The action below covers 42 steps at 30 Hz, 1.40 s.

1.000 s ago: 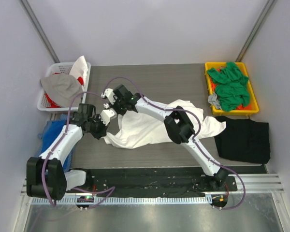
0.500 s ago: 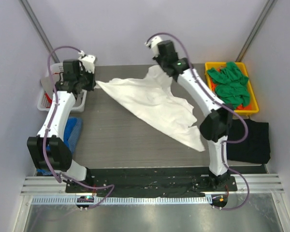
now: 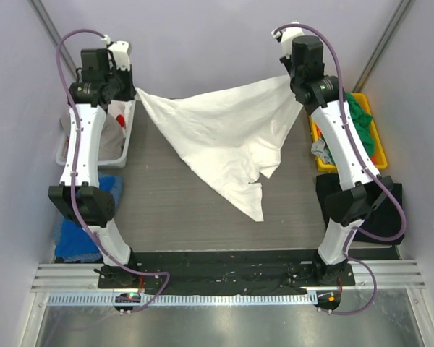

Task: Fold and stack the t-shirts
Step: Flatten out the tshirt

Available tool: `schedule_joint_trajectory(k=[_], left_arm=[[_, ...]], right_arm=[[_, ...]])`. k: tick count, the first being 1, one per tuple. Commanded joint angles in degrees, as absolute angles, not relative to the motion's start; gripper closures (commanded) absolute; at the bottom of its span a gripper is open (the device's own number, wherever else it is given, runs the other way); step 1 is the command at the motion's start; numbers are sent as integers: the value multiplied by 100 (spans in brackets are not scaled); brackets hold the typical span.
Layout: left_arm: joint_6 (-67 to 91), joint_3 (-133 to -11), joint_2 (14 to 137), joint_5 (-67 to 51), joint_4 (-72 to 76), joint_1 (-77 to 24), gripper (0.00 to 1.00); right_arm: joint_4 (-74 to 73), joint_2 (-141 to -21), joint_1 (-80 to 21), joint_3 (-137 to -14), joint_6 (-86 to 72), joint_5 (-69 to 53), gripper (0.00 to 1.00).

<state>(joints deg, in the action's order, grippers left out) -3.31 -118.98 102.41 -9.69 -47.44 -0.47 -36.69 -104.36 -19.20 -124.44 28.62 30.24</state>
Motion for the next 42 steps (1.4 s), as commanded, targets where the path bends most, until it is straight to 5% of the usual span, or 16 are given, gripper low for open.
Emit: schedule_joint_trajectory(k=[1, 13, 22, 42], left_arm=[[-185, -13329, 10537, -1019, -5202, -18, 100], [404, -12631, 9538, -1460, -2630, -18, 100], [-122, -13112, 8754, 146, -2154, -26, 100], [-984, -12148, 7146, 501, -2136, -26, 100]], right_arm=[[-3639, -10160, -1793, -12752, 3295, 3357, 99], [-2506, -9229, -1591, -12402, 3928, 3085, 99], [-1661, -8315, -1582, -12375, 4429, 3296, 99], [-3164, -7155, -1600, -11989, 4096, 3595, 99]])
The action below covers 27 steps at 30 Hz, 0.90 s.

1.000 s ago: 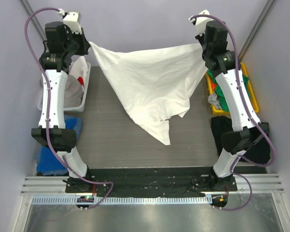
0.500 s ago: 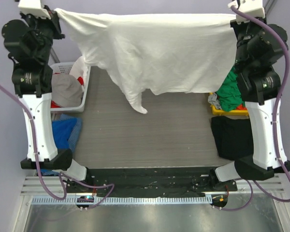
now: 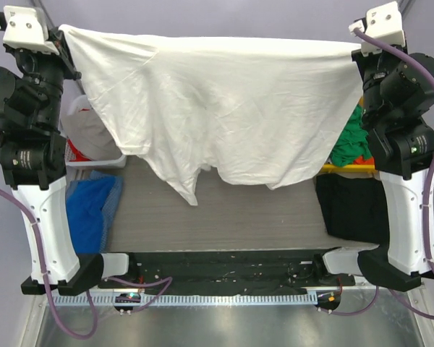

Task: Fold and stack the t-shirts
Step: Flatten out the tshirt

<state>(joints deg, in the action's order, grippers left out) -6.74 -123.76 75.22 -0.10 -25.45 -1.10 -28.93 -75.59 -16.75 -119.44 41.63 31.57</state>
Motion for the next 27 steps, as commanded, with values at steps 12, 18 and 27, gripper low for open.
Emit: schedule_joint_trajectory(k=[12, 18, 27], left_arm=[[-1169, -12426, 8662, 1072, -1504, -26, 100], [-792, -14085, 10359, 1283, -1574, -26, 100], [-738, -14608, 10644, 1723, -650, -26, 100]], right_arm=[[-2506, -7863, -1556, -11241, 4105, 3446, 99], [-1960, -8893, -1293, -12013, 3894, 3112, 99], [-1960, -9976, -879, -13702, 3885, 2944, 99]])
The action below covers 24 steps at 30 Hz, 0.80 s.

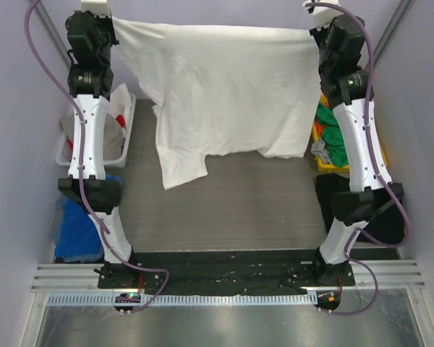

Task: Fold and stack the t-shirts
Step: Flatten out the tshirt

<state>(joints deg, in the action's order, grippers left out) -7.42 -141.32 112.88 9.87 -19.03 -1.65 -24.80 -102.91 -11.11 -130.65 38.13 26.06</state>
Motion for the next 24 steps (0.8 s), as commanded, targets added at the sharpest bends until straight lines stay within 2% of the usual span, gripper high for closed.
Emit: schedule_joint_trajectory(k=[1, 6, 10, 14, 18, 22, 24], left_arm=[[-747, -14564, 10591, 1714, -650, 130, 100], [-835, -13774, 10056, 1679, -597, 141, 100], [-923, -12773, 9485, 1460, -563, 149, 100], [-932, -11375, 8817, 1091, -711, 141, 100], [-949, -9908, 8203, 739, -774, 141, 100], [-1063, -8441, 7762, 484, -773, 141, 100], [-1098, -8157, 7673, 343, -800, 149, 100]], right_arm=[[-1943, -9949, -888, -13676, 3885, 2936, 99], [-1916, -9521, -809, -13246, 3771, 2874, 99], [-1635, -8835, -809, -11923, 3727, 2804, 99], [-1626, -8201, -809, -10822, 3525, 2664, 99], [-1644, -7507, -817, -9216, 3340, 2506, 99], [-1871, -6945, -809, -8386, 3129, 2347, 99], [-2091, -6847, -817, -8140, 2998, 2285, 99]])
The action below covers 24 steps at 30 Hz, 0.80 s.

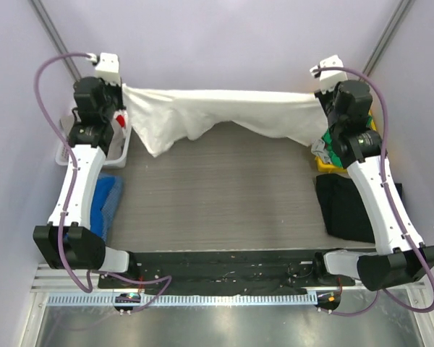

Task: Fold and stack the t-shirts
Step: Flatten out the tshirt

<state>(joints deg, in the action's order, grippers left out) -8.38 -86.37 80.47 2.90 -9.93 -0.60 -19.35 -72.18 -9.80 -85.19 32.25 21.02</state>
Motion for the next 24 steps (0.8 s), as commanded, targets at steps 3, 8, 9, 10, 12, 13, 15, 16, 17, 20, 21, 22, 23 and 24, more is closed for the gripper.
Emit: schedule_joint_trajectory(k=[3, 8, 9, 10, 12, 13, 15, 16, 17, 20, 21, 22, 23, 24], left_arm=[[-1134, -7753, 7480, -155, -1045, 141, 100], [-1317, -7374, 7269, -737, -1756, 149, 100], [-1371, -7391, 7242, -973, -2158, 149, 100], [-1415, -7392, 7225, -1132, -2380, 141, 100], [-1826, -7409, 7128, -1580, -3202, 141, 100], [-1985, -7400, 7102, -2017, -3495, 132, 100], [-2476, -7357, 7075, -2328, -4310, 123, 100], [-2609, -7339, 7093, -2320, -4550, 88, 100], [-2706, -7313, 7171, -2338, -4779, 53, 100], [-3224, -7216, 7356, -2391, -5641, 53, 100], [-3461, -7146, 7487, -2408, -5991, 53, 100], [-3567, -7102, 7532, -2408, -6133, 53, 100], [-3664, -7032, 7567, -2391, -6378, 53, 100], [-3856, -6996, 7637, -2382, -6503, 53, 100]], right_arm=[[-2364, -6671, -809, -7850, 2892, 2110, 99], [-2820, -6461, -817, -7384, 2725, 1742, 99], [-2908, -6434, -817, -7331, 2672, 1688, 99], [-3005, -6407, -817, -7269, 2681, 1600, 99], [-3347, -6328, -809, -7128, 2628, 1363, 99], [-3592, -6293, -809, -7084, 2602, 1267, 99], [-3866, -6206, -809, -6918, 2549, 915, 99], [-4067, -6196, -809, -6847, 2531, 827, 99], [-4156, -6188, -809, -6725, 2523, 730, 99], [-4473, -6205, -809, -6514, 2514, 405, 99], [-4543, -6231, -817, -6469, 2505, 291, 99], [-4648, -6258, -817, -6417, 2514, 238, 99], [-4719, -6293, -800, -6320, 2548, 185, 99], [-4781, -6310, -809, -6267, 2558, 124, 99]])
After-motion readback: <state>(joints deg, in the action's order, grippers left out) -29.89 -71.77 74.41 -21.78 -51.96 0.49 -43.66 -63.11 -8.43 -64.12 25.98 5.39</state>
